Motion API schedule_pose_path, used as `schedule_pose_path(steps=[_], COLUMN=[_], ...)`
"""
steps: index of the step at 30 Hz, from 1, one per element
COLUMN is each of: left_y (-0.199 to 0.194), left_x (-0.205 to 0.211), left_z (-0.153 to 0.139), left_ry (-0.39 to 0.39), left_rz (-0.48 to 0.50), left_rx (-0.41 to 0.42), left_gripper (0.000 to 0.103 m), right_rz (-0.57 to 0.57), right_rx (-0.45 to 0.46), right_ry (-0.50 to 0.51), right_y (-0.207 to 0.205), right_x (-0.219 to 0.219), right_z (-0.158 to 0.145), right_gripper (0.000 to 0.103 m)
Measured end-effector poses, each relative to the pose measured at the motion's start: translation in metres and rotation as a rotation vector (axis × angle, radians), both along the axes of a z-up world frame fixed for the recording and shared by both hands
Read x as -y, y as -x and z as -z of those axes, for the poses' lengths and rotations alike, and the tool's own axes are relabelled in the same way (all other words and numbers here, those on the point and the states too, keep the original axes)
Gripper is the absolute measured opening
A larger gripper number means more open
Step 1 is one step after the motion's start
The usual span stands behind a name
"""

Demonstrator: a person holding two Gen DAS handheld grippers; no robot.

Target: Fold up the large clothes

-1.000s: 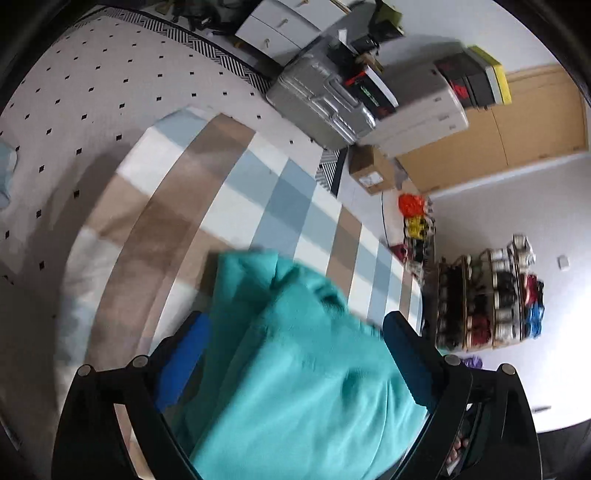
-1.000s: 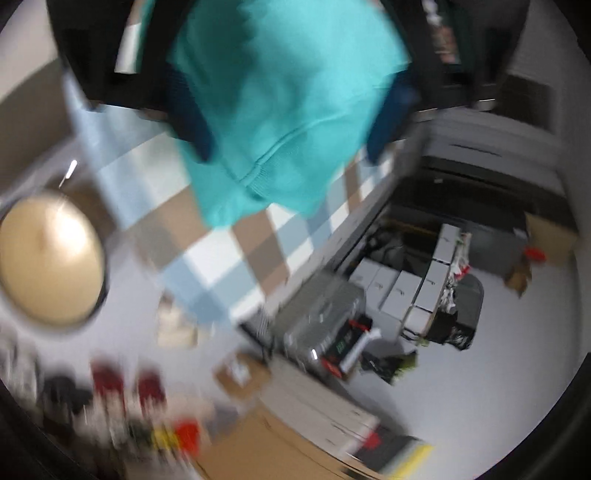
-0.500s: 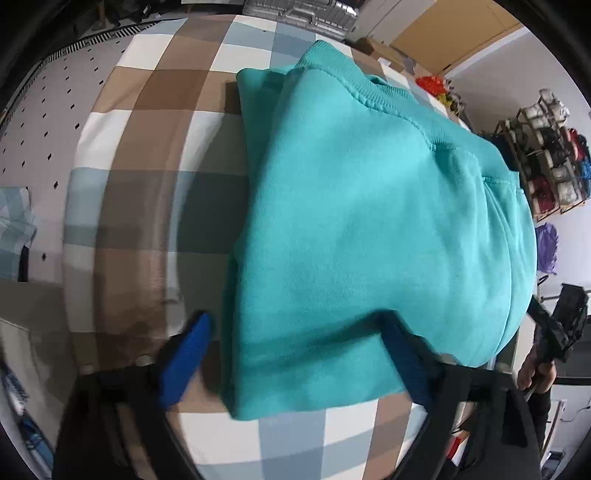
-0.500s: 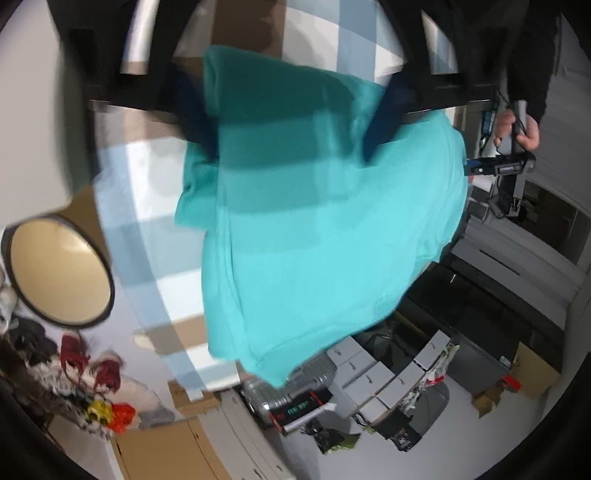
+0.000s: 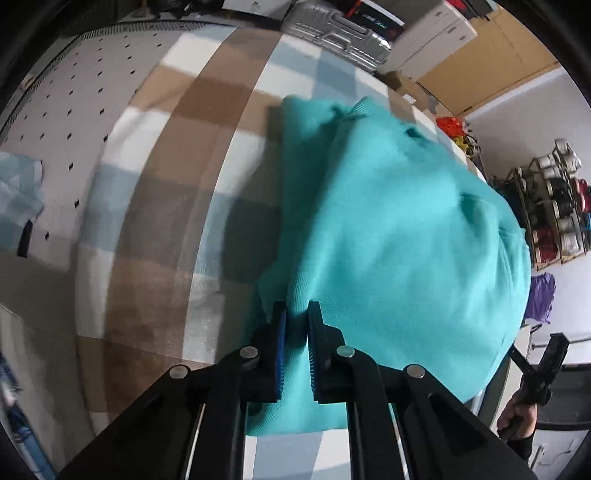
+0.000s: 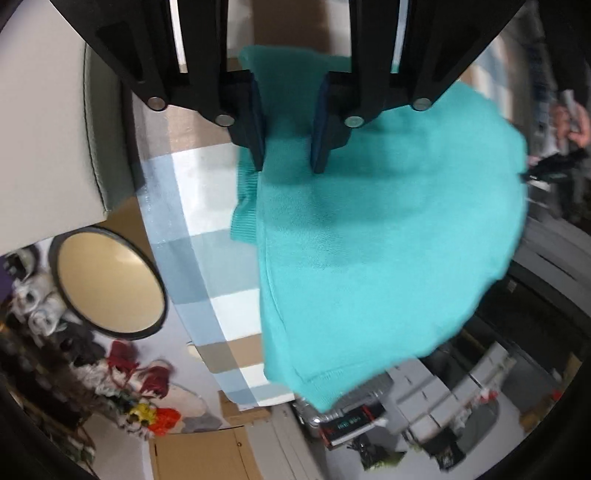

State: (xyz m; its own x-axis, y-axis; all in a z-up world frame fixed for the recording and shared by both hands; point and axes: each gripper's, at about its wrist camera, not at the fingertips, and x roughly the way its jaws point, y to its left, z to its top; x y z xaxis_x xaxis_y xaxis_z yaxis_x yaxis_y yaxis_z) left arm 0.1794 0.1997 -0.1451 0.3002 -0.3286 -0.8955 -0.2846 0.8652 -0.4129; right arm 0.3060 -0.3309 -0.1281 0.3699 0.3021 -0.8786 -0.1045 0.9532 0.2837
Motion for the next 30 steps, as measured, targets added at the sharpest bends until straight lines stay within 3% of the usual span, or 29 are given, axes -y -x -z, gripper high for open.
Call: schedule_pose_path(steps=[2,4,7,8,9,10,11,13,15,18,21,24,25,26,27,30], left_y=[0.004,0.010,0.021,0.025,0.023,0.020,0.018,0.005,-0.008,-0.025,-0.040,-0.050,-0.051,-0.052,-0.049,-0.042], left_x=[-0.001,-0.005,-0.011,-0.014,-0.016,-0.020,-0.019,-0.014,-0.006,0.009,0.017,0.018,0.022,0.025,0.030,0.048], left_z=[0.002,-0.004,-0.017,-0.026,-0.033,-0.037,-0.040,-0.033,-0.019,-0.013,-0.003,0.010,0.012,0.019,0.018,0.008], left_ry=[-0.006,0.014,0.076,0.103,0.110,0.101,0.092,0.124,0.143,-0.052,0.022,0.078,0.064,0.035,0.001,-0.103], left_rz=[-0.015,-0.040,-0.040,-0.039,-0.033,-0.034,-0.041,-0.025,0.027,0.044,0.122,0.140,0.152,0.164,0.174,0.217], left_rx=[0.008,0.001,0.009,0.057,0.096,0.124,0.155,0.144,0.082,0.064,0.036,-0.013,-0.026,-0.054,-0.065,-0.047], left_gripper=[0.013,0.018,0.036,0.056,0.077,0.084,0.086,0.086,0.086,0.086,0.086,0.084,0.084,0.075,0.070,0.062], right_rz=[0.002,-0.021,-0.040,-0.028,-0.017,0.006,0.033,0.051,0.044,-0.012,-0.066,-0.076,-0.076,-0.068,-0.079,-0.110], right_rx=[0.020,0.024,0.052,0.089,0.113,0.139,0.156,0.135,0.081,0.026,-0.025,-0.082,-0.105,-0.110,-0.103,-0.077], right_ry=[0.019,0.024,-0.075,-0.142,-0.191,-0.243,-0.284,-0.321,-0.301,-0.209,-0.181,-0.242,-0.259,-0.268,-0.273,-0.243], right_y=[0.002,0.005,0.010,0.012,0.012,0.010,0.006,-0.007,-0.027,-0.053,-0.070,-0.081,-0.083,-0.082,-0.079,-0.066], right_x=[-0.003,-0.001,0.014,0.024,0.030,0.036,0.041,0.041,0.032,0.010,-0.005,-0.006,-0.007,-0.008,-0.009,-0.014], right_z=[-0.005,-0.010,-0.025,-0.035,-0.040,-0.045,-0.047,-0.044,-0.032,-0.014,0.004,0.020,0.026,0.029,0.027,0.022], right_gripper=[0.029,0.040,0.059,0.061,0.072,0.084,0.089,0.092,0.092,0.092,0.092,0.092,0.092,0.091,0.083,0.071])
